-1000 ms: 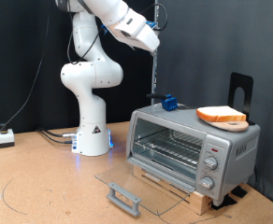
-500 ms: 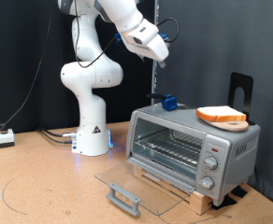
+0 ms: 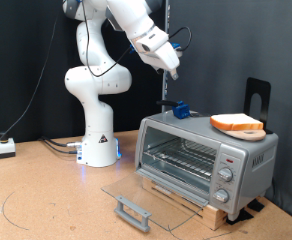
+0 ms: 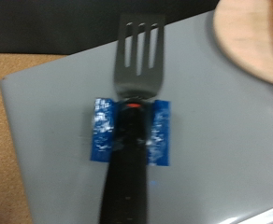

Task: Make a piece of toast with the oven

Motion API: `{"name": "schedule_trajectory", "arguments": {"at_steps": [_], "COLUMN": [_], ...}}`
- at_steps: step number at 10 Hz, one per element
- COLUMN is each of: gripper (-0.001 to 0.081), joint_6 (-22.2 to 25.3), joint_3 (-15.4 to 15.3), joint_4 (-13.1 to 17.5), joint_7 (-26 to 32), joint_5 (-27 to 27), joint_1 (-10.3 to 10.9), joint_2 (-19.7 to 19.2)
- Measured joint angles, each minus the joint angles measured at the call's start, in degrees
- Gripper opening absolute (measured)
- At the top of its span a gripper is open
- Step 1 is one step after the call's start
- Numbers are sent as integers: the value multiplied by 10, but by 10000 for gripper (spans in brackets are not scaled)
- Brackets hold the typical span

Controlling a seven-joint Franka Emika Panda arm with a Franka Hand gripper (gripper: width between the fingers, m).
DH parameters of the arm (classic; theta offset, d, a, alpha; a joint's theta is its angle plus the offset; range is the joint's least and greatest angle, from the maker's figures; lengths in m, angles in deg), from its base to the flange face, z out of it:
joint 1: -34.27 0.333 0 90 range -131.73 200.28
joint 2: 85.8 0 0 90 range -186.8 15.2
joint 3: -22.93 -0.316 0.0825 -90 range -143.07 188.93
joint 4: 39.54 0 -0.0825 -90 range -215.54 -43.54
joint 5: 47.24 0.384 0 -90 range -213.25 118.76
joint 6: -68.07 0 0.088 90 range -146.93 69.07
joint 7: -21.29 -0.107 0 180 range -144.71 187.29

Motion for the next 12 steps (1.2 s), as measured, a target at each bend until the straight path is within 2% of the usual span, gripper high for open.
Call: {"name": "schedule_trajectory", "arguments": {"at_steps": [4, 8, 12], "gripper": [809, 809, 809], "joint_6": [-18, -49, -85], "joint_3": [-44, -107, -164], "joint_4": [-50, -67, -75], "joint_7": [-10, -9, -9], "joint_5": [4, 35, 62], "joint_1": [0, 5, 7], "joint_2": [42, 38, 16]}}
